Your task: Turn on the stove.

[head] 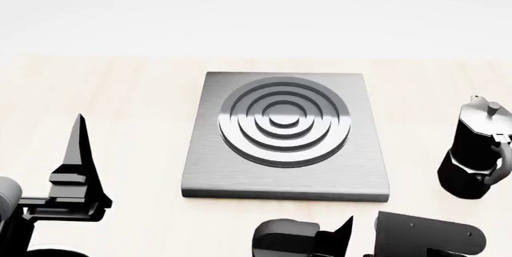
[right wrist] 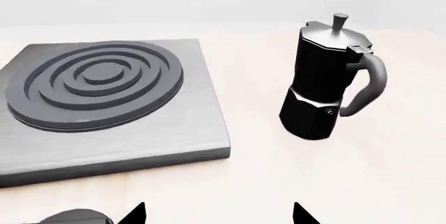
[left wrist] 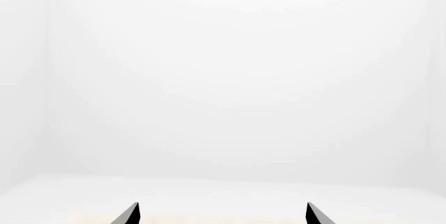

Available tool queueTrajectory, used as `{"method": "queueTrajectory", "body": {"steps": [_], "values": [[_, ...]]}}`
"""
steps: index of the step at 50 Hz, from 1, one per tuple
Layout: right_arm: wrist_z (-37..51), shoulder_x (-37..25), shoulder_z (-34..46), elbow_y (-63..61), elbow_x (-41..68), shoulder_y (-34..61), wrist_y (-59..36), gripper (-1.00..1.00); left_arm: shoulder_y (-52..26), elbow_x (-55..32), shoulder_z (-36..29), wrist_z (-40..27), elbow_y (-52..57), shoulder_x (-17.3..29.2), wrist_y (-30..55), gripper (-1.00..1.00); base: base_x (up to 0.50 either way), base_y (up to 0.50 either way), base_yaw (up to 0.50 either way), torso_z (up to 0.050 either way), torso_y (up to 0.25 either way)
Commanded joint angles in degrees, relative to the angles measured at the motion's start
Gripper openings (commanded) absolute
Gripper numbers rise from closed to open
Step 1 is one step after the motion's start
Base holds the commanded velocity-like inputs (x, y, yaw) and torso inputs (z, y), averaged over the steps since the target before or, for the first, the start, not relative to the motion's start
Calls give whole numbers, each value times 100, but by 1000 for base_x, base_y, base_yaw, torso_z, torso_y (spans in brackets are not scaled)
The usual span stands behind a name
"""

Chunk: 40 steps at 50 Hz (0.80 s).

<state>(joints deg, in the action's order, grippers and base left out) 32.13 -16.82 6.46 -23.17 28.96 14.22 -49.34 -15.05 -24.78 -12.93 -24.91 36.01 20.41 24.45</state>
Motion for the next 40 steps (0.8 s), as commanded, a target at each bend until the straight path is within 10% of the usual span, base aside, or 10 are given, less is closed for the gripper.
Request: {"method": "queueTrajectory", "body": {"steps": [1,40], "values": [[97,-100,165,-357,-52,60,-124,100,-11,-1,-29,-18,-2,12,-9,100,0,0,0,0,0],[330,-234,483,-1159,-105,264,-283,100,-32,-62,-55,-72,-9,66,-43,100,0,0,0,0,0]]}}
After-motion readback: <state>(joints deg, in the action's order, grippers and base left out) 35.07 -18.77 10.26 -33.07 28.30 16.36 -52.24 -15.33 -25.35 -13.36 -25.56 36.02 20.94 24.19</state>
